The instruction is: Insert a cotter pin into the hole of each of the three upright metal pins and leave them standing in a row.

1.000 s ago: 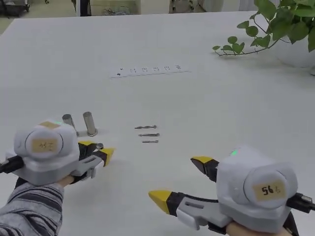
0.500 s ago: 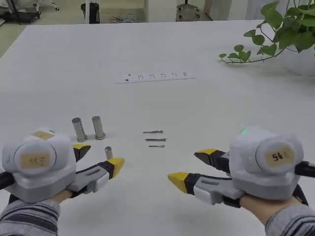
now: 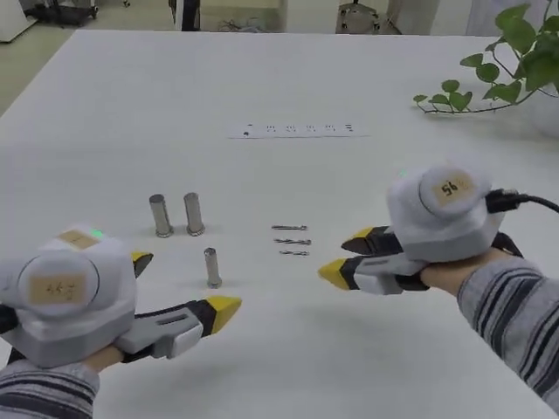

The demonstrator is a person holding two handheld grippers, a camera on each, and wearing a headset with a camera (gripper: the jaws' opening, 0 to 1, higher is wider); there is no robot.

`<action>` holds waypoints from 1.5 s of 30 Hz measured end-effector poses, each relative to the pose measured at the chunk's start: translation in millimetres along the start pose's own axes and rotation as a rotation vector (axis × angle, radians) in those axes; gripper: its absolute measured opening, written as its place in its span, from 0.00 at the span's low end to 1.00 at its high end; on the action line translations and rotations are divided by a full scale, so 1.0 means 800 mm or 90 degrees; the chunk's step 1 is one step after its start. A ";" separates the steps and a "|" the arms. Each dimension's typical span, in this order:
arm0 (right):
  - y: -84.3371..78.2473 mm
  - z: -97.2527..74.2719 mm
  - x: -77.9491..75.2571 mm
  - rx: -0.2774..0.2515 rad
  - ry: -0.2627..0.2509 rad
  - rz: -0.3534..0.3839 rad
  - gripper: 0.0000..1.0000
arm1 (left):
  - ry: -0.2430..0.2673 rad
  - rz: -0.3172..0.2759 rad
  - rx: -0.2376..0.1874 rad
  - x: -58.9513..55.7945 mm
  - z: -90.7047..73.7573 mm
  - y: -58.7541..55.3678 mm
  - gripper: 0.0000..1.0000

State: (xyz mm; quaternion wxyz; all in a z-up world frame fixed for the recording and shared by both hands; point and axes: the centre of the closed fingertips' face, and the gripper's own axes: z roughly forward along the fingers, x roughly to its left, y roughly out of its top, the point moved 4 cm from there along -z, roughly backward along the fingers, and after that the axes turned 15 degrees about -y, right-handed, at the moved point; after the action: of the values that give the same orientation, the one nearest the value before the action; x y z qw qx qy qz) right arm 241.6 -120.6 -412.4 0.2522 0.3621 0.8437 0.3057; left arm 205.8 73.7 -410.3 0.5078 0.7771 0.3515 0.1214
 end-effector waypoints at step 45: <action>0.008 0.095 -0.002 0.133 0.073 -0.187 0.00 | -0.008 0.012 0.020 0.000 0.003 -0.017 0.86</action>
State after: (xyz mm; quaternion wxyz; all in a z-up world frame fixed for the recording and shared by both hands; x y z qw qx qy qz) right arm 294.7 -93.2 -459.4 0.2064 0.2409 0.9278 0.1962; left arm 201.5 75.3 -423.4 0.4966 0.7889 0.3430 0.1160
